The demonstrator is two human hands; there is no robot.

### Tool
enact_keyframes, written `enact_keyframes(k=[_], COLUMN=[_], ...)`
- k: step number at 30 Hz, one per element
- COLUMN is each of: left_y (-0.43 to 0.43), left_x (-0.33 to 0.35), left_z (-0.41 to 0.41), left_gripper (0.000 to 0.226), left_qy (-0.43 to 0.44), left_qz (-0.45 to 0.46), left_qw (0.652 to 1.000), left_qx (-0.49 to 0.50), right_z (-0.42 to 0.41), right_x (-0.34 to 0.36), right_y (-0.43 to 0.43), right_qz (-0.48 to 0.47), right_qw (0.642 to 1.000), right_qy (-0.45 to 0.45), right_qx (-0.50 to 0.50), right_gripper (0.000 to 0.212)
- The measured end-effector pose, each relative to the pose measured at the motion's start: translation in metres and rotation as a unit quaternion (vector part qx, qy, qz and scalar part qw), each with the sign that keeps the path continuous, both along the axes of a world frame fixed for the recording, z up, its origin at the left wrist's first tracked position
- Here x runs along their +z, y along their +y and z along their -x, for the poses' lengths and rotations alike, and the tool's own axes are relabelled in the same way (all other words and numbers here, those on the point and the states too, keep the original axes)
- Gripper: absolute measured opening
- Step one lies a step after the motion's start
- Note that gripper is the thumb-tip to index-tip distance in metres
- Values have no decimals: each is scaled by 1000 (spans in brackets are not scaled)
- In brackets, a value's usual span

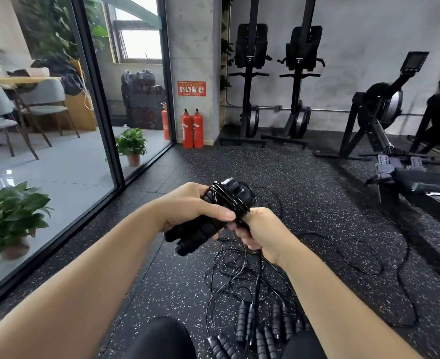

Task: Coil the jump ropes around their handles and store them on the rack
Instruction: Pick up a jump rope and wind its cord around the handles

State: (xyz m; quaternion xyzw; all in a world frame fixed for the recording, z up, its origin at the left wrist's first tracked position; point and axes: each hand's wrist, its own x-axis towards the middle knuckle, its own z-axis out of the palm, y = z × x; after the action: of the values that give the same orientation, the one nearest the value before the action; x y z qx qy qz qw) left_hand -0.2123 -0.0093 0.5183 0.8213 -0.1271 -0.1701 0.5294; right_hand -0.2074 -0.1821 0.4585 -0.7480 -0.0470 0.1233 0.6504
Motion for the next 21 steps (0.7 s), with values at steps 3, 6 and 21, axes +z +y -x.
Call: enact_keyframes(k=[3, 6, 21], left_y=[3, 5, -24], left_x=[-6, -9, -43], left_z=[-8, -14, -37], left_gripper=[24, 28, 72], left_qy=[3, 11, -226], left_qz=[7, 3, -311], left_qw=[1000, 1000, 911], left_qx=[18, 14, 149], right_z=[4, 6, -35], right_x=[-1, 1, -11], right_y=[-8, -8, 11], right_qz=[-63, -55, -48], right_qw=[997, 998, 972], right_qy=[-29, -27, -77], right_qx=[14, 10, -216], right_gripper=[33, 28, 52])
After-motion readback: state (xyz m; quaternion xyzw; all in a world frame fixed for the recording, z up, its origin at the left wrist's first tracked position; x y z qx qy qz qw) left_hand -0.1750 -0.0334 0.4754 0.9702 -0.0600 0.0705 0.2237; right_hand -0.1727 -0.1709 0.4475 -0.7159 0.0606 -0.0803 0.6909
